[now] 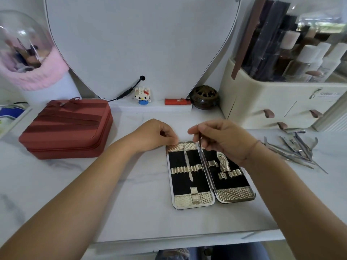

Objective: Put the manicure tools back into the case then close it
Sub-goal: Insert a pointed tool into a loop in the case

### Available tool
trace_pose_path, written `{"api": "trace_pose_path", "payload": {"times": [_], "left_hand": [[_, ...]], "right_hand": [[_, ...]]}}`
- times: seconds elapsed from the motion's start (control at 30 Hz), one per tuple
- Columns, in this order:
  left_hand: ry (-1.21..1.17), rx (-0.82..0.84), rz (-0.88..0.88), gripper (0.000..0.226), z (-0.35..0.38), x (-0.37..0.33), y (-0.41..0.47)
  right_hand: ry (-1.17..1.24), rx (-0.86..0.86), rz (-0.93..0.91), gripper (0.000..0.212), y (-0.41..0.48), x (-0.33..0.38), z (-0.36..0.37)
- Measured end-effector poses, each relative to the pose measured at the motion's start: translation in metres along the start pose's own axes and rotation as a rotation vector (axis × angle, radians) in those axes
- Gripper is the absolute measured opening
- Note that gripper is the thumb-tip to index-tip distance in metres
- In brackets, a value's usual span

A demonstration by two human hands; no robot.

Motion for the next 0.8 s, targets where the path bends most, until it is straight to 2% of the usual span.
{"api": "trace_pose_path", "payload": {"times": [0.13, 0.23, 0.33, 0.47, 0.7, 0.8], "left_hand": [[-0.005, 0.008, 0.021, 0.005, 0.0, 0.001, 0.001], [-0.003, 0.009, 0.036, 0.003, 0.0, 0.002, 0.001], [0.0, 0.011, 0.046, 0.002, 0.0, 0.001, 0.001], [0.009, 0.01, 0.048, 0.002, 0.0, 0.001, 0.0], [-0.002, 0.002, 0.037, 0.008, 0.0, -0.001, 0.0], [0.008, 0.002, 0.035, 0.008, -0.002, -0.001, 0.0]], "right_hand": [[0.054, -0.011, 0.061, 0.024, 0.017, -0.007, 0.009], [0.15, 0.001, 0.09, 0.014, 0.02, -0.008, 0.01], [0.177, -0.058, 0.081, 0.012, 0.022, -0.011, 0.015], [0.168, -0.115, 0.037, 0.009, 0.025, -0.016, 0.021], [0.088, 0.005, 0.041, 0.021, 0.028, -0.019, 0.022], [0.002, -0.021, 0.011, 0.02, 0.03, -0.02, 0.025]]}}
Point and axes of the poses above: each hand's wrist, its own y-axis towards the middle knuckle, its own z-axis out of the palm, x = y × z, the point moved 1 cm from there along y, towards the middle knuckle, and after that the axes turned 6 degrees about -x, right-handed, at the moved point
